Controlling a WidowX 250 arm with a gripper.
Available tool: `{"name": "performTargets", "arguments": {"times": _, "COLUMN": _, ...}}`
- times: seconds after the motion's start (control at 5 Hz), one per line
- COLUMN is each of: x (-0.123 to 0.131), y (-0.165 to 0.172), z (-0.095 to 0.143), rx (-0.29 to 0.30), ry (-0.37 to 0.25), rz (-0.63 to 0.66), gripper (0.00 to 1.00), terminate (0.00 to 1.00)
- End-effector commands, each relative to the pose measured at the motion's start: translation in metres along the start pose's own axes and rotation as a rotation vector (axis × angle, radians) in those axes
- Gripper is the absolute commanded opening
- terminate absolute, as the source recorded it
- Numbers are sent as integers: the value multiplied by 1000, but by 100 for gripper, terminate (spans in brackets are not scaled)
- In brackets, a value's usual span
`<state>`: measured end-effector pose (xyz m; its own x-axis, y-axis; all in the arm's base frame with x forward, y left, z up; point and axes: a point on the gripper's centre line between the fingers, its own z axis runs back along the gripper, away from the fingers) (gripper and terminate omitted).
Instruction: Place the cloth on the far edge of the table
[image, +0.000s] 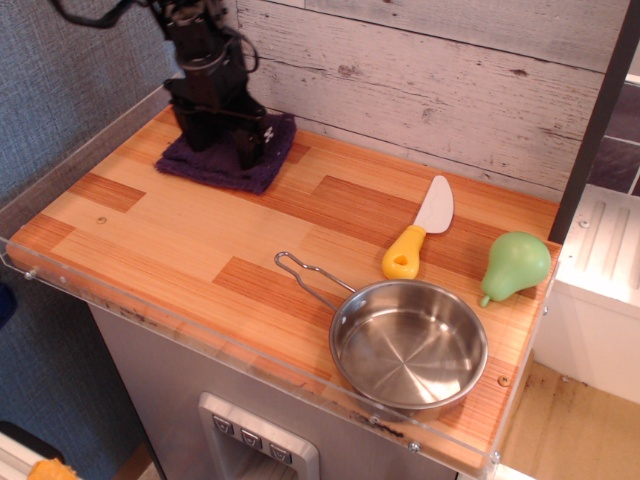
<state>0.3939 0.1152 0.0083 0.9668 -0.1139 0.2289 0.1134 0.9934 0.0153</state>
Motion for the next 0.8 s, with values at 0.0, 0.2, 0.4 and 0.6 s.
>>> {"name": "performTargets", "arguments": {"times": 0.0, "x": 2, "y": -48, "z": -11, "rx": -38, "ry": 27, "rz": -41, "gripper": 100, "terminate": 0}}
{"name": "performTargets", "arguments": {"times": 0.2, "x": 1, "y": -50, "z": 21, "rx": -10, "ry": -44, "rz": -21, "gripper": 100, "terminate": 0}}
{"name": "performTargets", "arguments": {"times": 0.4, "x": 7, "y": -53, "z": 54, "rx": 18, "ry": -92, "rz": -34, "gripper": 100, "terminate": 0}}
{"name": "performTargets", "arguments": {"times": 0.6, "x": 19, "y": -59, "z": 78, "rx": 16, "ry": -114, "rz": -51, "gripper": 100, "terminate": 0}}
